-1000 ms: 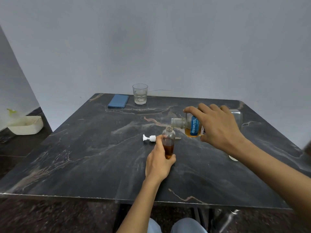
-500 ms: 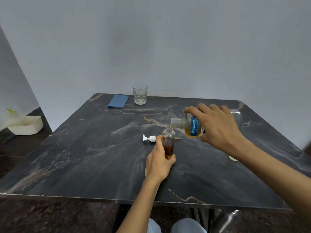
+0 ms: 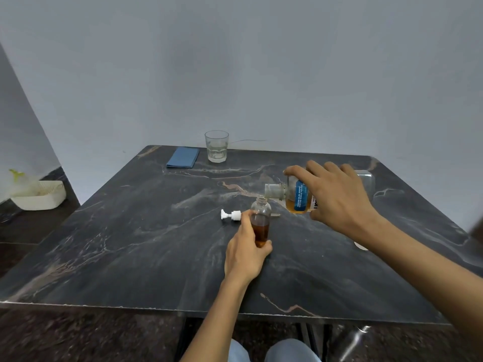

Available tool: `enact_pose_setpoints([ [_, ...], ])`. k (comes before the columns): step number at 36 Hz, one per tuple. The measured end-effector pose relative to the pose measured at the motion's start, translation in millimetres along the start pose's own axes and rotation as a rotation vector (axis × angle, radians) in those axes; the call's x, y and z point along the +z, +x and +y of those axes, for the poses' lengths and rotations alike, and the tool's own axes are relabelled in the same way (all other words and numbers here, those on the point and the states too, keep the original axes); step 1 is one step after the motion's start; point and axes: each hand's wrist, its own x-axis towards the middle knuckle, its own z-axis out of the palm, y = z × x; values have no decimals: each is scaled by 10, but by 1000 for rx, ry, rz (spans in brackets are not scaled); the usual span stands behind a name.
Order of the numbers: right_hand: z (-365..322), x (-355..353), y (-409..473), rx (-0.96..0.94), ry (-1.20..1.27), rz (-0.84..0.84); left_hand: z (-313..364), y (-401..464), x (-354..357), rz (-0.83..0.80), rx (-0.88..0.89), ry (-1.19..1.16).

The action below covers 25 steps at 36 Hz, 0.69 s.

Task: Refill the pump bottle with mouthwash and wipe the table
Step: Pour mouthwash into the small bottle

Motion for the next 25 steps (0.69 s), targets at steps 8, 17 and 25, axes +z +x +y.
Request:
enact_pose_setpoints([
  [8, 5, 23, 3, 7, 5, 1, -8, 0, 3, 9, -4, 0],
  [17, 5, 23, 0, 3, -3, 8, -9, 3, 2, -4, -6, 1],
  [25, 1, 7, 2, 3, -7, -1, -5, 1, 6, 1, -6, 4],
])
